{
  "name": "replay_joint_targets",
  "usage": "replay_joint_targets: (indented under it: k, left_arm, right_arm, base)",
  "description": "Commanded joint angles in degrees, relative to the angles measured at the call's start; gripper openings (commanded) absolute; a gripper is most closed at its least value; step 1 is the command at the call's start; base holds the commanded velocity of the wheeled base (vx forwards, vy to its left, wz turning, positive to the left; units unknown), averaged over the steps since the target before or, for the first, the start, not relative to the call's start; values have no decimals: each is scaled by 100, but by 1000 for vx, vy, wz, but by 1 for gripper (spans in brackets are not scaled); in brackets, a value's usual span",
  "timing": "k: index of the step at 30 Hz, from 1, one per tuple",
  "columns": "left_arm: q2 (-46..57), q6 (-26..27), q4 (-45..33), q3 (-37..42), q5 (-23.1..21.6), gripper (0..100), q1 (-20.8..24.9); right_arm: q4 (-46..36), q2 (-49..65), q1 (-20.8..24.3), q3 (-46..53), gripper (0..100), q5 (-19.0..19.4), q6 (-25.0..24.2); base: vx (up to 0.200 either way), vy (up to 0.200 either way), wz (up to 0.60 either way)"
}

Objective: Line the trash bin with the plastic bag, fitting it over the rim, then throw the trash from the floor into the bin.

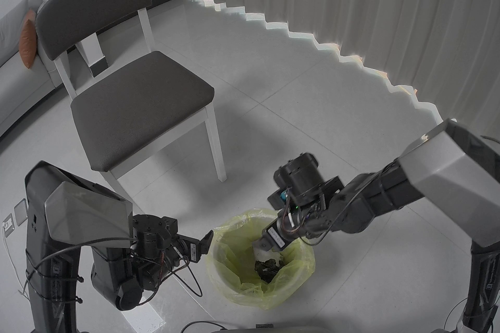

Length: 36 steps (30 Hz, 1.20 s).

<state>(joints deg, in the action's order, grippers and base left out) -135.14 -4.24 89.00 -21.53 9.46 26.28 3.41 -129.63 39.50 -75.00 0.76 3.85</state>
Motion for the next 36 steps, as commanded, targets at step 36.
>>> replay_joint_targets:
  k: [36]
  left_arm:
    - [-777,1092,-3557,-3085,-884,100,-651]
  right_arm:
    - [28,1300,-1840,767,100,223,151]
  base:
    - [0,0,0]
